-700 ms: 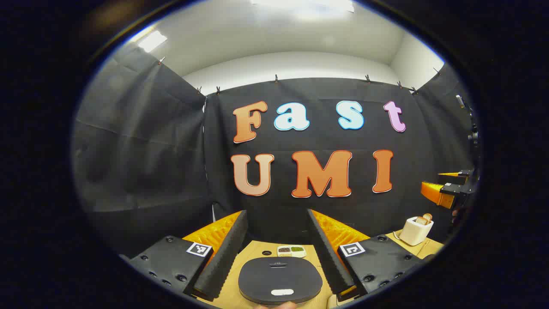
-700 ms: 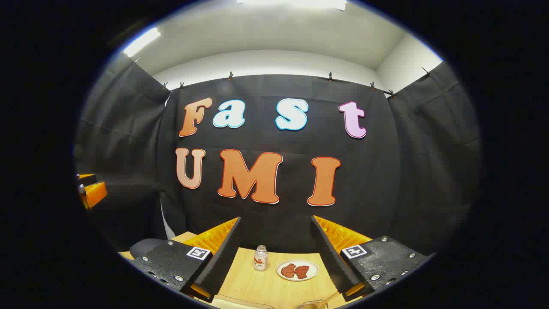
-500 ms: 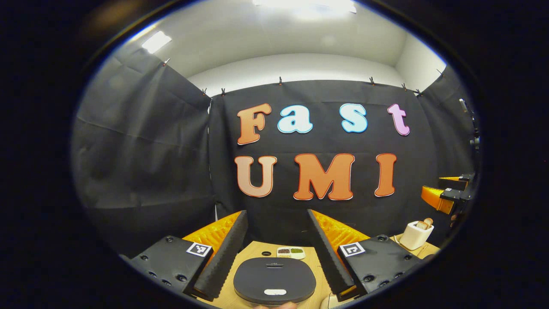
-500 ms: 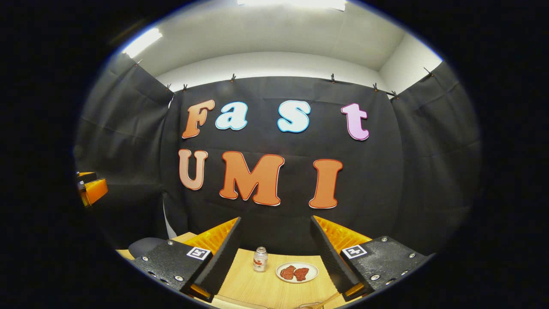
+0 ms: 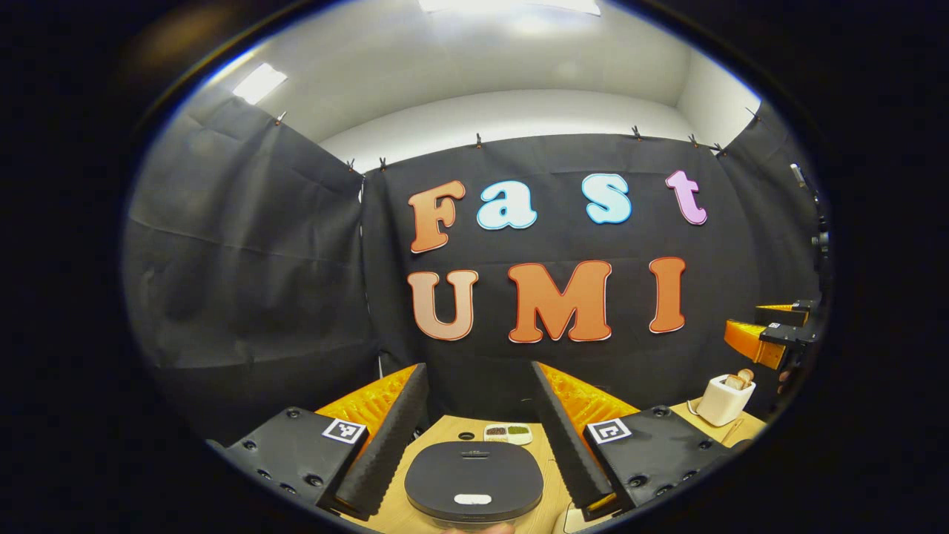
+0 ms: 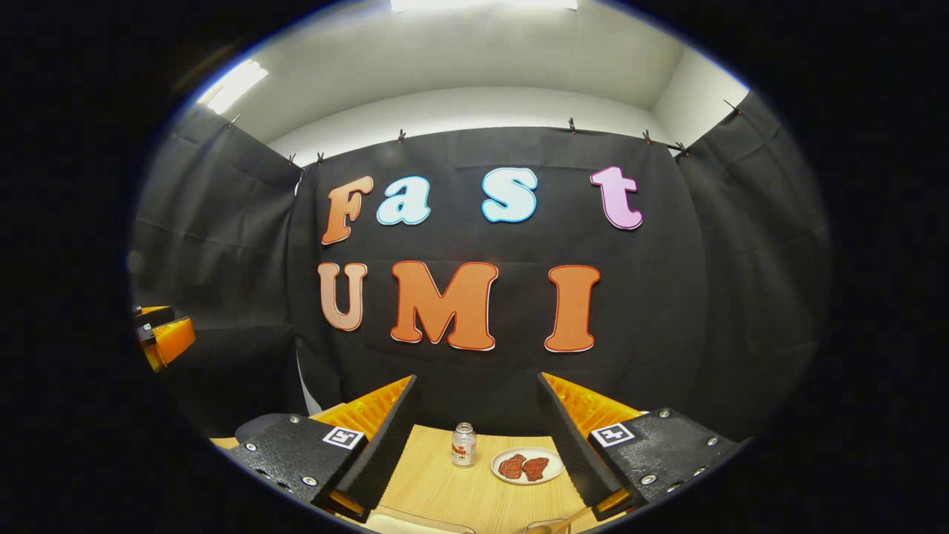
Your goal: Close the left gripper, press the button to open the rice cooker; take a wooden spoon from the chopstick holder with the right hand, scoop a spoonful of rice and pour it into the rice cooker, then put the wooden spoon back into the chopstick holder.
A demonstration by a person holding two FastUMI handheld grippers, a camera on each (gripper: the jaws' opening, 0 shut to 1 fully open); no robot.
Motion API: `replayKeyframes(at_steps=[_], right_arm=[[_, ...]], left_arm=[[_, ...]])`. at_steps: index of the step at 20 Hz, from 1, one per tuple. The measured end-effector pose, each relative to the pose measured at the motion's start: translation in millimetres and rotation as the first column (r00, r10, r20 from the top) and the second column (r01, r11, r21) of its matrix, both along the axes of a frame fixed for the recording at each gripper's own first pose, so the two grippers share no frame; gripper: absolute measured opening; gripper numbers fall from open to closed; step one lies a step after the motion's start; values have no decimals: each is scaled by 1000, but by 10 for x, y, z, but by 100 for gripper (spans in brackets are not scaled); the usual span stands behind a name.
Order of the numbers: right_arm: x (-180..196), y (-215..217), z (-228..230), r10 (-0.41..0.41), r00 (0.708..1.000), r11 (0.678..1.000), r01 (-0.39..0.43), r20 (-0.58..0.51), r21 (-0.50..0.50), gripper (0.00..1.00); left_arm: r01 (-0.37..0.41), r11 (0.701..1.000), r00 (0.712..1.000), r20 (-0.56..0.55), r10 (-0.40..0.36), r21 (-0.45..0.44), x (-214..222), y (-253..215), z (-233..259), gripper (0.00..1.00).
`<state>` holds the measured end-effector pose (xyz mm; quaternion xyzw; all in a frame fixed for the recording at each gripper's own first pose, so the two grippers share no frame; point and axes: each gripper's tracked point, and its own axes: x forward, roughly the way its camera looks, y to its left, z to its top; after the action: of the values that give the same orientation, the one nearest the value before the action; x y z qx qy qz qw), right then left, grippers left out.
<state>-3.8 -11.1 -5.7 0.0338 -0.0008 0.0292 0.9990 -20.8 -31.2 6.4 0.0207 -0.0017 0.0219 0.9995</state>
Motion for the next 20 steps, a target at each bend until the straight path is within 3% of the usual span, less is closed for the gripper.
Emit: replayKeyframes(at_steps=[20], right_arm=[[-110, -135, -191, -54, 997, 998, 53, -53, -24, 96]], left_arm=[[11, 999, 999, -32, -10, 31, 33, 25, -118, 94]])
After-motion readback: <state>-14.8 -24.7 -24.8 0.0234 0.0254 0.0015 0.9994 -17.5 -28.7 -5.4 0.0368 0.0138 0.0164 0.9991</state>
